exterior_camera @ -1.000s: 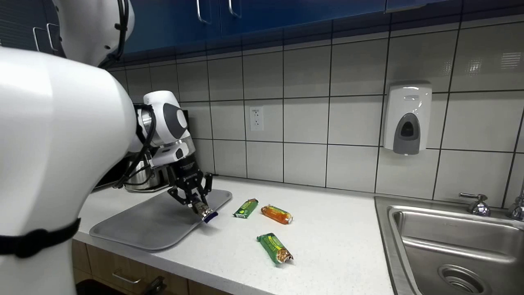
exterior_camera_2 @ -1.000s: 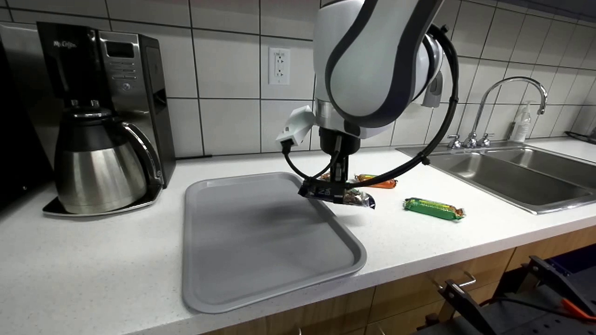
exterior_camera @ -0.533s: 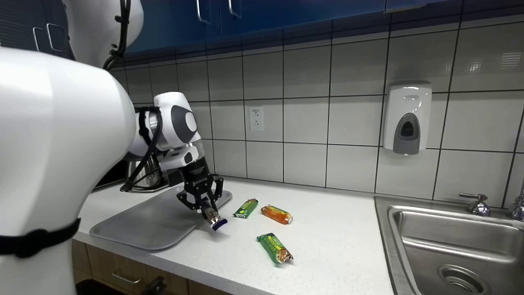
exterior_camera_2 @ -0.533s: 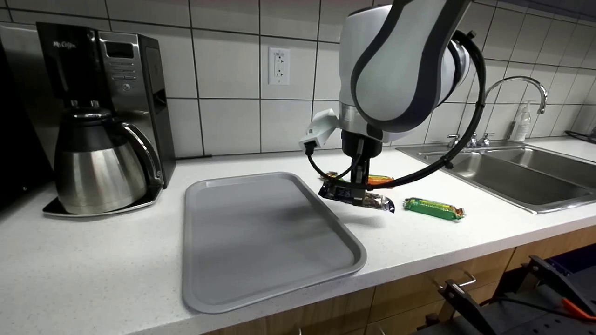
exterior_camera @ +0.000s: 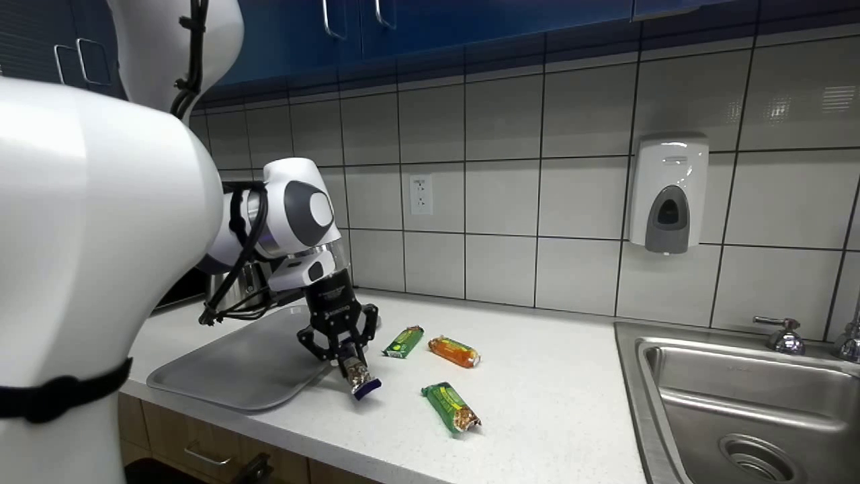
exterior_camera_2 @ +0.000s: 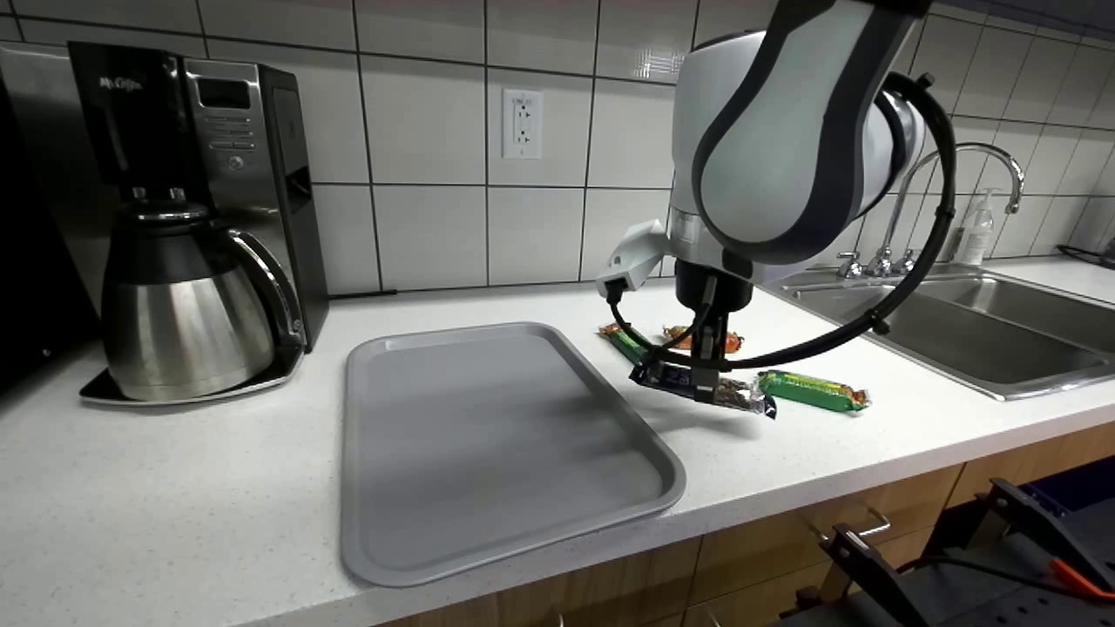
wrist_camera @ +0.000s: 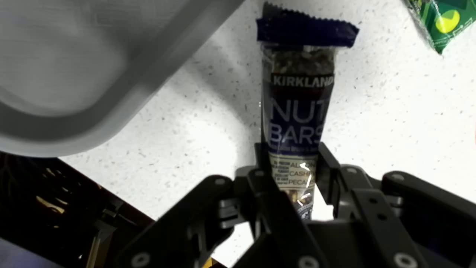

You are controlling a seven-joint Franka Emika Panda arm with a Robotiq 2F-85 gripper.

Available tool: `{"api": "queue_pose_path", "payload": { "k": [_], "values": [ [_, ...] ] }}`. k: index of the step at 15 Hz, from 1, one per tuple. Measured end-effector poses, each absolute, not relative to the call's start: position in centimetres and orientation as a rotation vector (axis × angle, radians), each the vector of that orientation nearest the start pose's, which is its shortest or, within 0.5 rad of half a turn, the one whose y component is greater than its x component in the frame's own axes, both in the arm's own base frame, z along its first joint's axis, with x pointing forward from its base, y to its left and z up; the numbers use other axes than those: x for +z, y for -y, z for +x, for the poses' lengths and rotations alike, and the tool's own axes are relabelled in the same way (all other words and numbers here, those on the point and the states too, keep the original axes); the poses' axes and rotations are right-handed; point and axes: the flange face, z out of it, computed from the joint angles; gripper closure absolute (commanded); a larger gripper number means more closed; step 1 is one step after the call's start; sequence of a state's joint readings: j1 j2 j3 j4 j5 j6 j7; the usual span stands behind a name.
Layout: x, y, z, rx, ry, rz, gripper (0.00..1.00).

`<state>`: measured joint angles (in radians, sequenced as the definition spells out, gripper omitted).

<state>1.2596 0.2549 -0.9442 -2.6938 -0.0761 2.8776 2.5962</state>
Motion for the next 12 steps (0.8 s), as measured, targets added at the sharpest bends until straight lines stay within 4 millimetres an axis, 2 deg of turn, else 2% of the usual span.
{"api": "queue_pose_path", "payload": {
  "k": [12],
  "values": [
    [17.4,-9.0,37.6,-0.334,-2.864,-1.355,0.92]
  ]
}}
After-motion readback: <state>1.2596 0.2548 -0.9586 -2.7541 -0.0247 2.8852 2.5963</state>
